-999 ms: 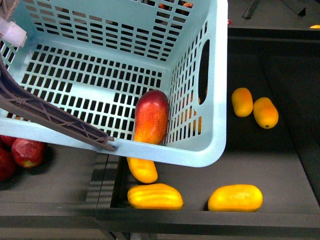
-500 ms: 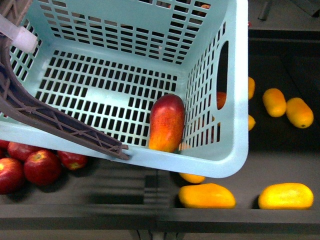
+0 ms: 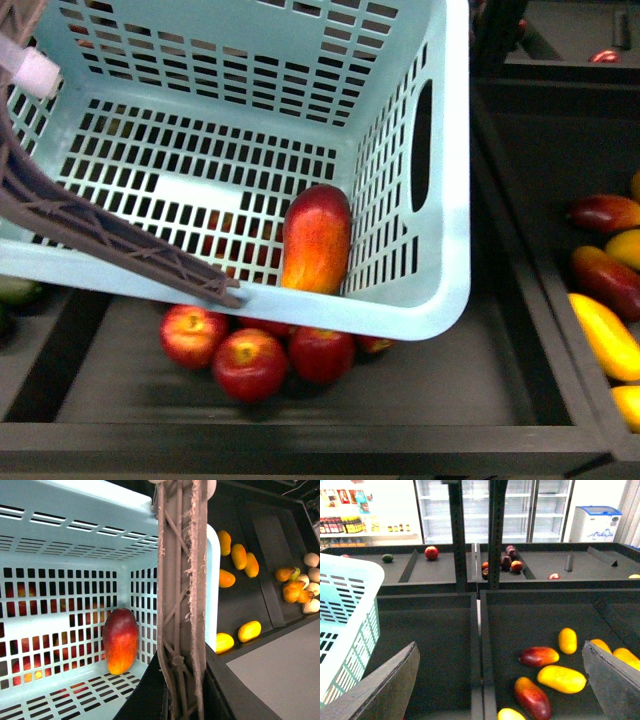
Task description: Pick mango and avocado into basket
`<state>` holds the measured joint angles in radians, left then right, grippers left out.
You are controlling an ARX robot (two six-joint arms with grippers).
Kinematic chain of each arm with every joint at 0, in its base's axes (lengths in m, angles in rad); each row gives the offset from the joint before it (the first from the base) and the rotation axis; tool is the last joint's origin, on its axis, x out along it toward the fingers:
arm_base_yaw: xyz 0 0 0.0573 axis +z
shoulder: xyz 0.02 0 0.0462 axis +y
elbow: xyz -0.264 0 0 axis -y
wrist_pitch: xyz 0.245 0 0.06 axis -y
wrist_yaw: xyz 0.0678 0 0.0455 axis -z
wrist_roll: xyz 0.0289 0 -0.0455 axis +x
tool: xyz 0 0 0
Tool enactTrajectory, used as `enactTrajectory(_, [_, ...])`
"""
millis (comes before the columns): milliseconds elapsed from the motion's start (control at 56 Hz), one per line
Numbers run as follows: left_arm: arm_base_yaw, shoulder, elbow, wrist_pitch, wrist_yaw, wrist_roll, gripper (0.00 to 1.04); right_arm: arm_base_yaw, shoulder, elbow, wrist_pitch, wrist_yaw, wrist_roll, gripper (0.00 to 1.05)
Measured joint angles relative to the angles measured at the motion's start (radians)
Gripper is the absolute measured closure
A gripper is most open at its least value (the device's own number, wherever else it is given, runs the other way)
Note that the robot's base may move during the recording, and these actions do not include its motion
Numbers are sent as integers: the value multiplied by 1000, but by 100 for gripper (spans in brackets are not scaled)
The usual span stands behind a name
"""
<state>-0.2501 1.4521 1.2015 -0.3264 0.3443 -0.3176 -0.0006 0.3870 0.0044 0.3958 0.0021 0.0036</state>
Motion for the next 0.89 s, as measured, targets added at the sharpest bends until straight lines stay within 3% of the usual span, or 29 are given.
enactTrajectory(892, [0,0,0,0,-3,3,93,0,1,0,-2,-2,-1,8])
